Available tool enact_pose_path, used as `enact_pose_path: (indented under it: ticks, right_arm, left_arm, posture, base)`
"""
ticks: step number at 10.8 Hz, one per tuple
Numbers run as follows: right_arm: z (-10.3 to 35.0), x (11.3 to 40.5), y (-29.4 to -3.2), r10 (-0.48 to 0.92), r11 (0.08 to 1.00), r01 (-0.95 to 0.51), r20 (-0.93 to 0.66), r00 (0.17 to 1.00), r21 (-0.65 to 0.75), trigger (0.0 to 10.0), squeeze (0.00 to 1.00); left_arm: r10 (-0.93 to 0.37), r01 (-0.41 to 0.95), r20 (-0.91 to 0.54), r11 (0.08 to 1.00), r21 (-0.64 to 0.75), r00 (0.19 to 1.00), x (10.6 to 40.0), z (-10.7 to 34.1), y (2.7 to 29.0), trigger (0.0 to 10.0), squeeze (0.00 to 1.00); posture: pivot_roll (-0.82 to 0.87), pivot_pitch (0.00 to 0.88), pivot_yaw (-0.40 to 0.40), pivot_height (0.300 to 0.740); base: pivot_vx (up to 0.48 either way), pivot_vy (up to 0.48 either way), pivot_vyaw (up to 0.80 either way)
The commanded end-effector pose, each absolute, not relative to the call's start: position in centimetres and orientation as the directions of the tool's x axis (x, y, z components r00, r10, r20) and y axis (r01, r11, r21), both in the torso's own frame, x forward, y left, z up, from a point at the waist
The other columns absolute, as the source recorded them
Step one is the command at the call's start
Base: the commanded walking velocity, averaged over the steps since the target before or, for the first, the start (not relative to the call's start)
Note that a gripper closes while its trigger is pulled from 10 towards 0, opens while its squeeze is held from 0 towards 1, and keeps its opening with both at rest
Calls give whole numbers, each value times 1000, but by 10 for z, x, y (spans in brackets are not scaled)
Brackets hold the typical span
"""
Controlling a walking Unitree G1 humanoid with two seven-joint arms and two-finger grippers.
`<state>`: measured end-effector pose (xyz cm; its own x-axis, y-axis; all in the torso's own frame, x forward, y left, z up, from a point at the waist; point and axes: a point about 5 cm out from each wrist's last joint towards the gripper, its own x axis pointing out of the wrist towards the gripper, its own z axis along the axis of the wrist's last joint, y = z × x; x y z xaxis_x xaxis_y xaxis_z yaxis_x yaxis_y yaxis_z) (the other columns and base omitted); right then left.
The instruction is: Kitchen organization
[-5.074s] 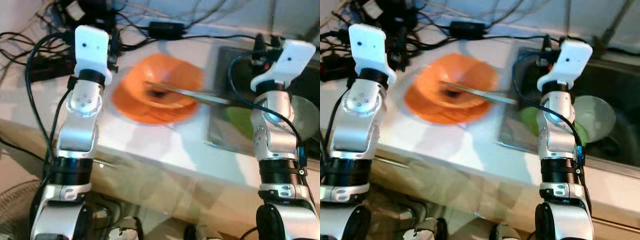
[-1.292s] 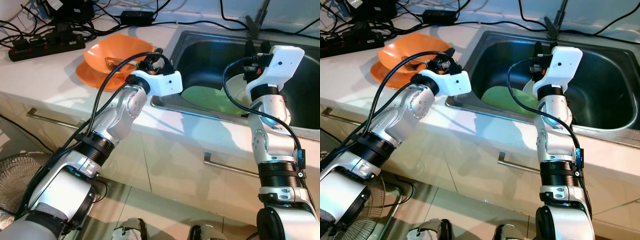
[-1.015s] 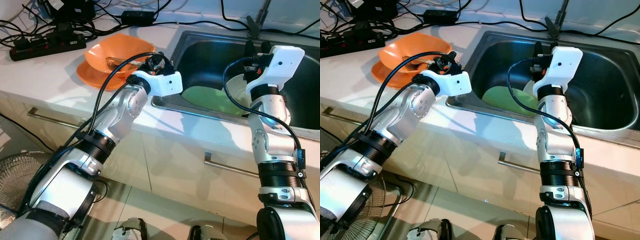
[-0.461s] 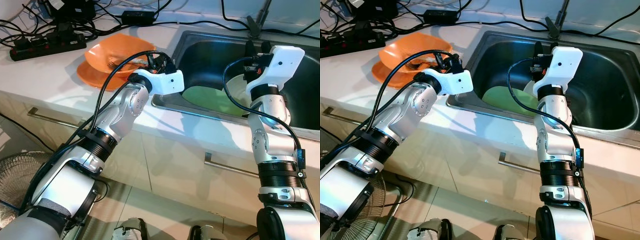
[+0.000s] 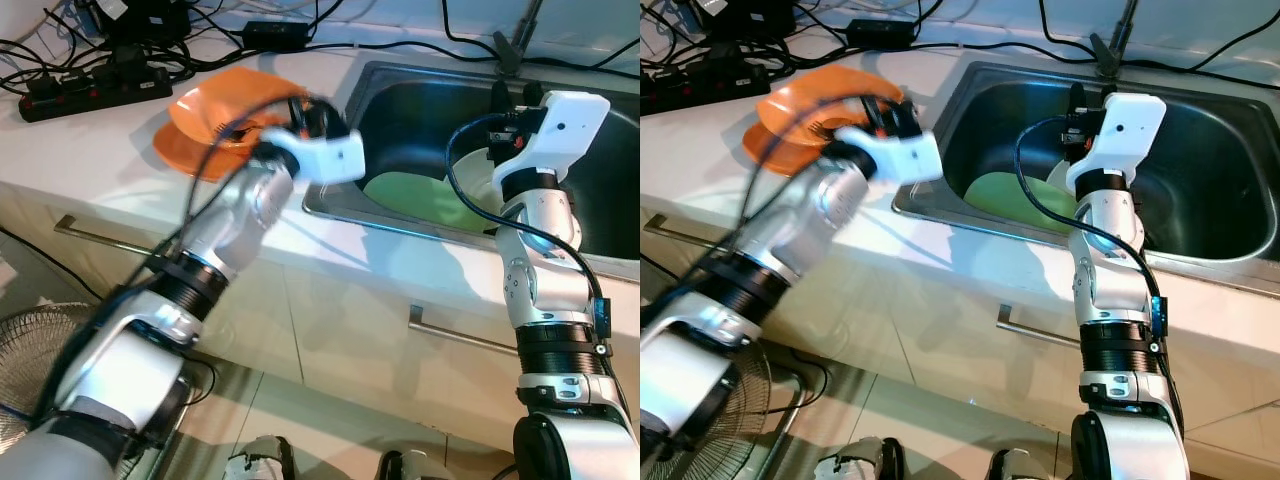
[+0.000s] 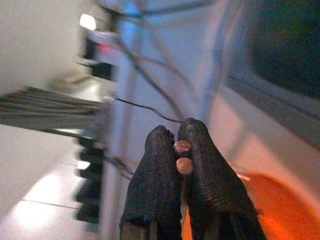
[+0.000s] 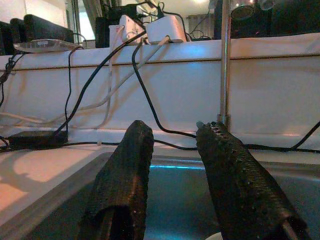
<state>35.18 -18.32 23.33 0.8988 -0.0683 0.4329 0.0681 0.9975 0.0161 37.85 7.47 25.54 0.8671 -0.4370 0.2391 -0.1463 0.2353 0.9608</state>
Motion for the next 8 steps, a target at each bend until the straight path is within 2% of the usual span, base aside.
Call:
enact_pose_path:
  ticks: [1,2,3,4,5,6,7,8]
  right_arm:
    - [236,352,-183,-70,998,64,445,893,28,10000,0]
    - [235,352,-183,-72,997,66,445,893,29,10000,0]
    - [234,353,-181,-72,997,65,444,893,32,10000,0]
    - [233,353,-181,-73,997,65,444,893,34,10000,0]
    - [231,353,-180,-79,997,70,441,894,37,10000,0]
    - [230,353,-181,-81,996,82,442,893,17,10000,0]
    - [229,353,-182,-56,989,110,450,891,-95,10000,0]
    - [230,352,-180,-17,968,130,462,887,-214,10000,0]
  left_arm:
    - [-466,-254,357,271,929,809,373,284,69,0,0]
    - [-521,-342,536,426,838,664,352,320,58,10000,0]
    - [-539,-311,601,535,785,590,340,332,51,10000,0]
    - [-544,-265,635,607,749,548,332,336,48,10000,0]
    - [-489,-23,731,824,566,476,316,352,46,10000,0]
    - [-446,129,756,887,443,479,314,359,52,10000,0]
    - [-410,316,764,906,281,498,315,364,59,10000,0]
    - [-387,411,761,895,175,520,318,364,65,10000,0]
  posture:
    - [46,74,43,740]
    - [49,64,45,740]
    - [49,52,49,740]
    - [50,47,49,740]
    - [48,34,51,740]
    - [49,28,53,740]
    - [48,28,54,740]
    - [46,32,55,740]
  base:
    - [0,0,0]
    - [0,0,0]
    - [0,0,0]
    - [0,0,0]
    - [0,0,0]
    - [0,0,0]
    - [0,0,0]
    - [0,0,0]
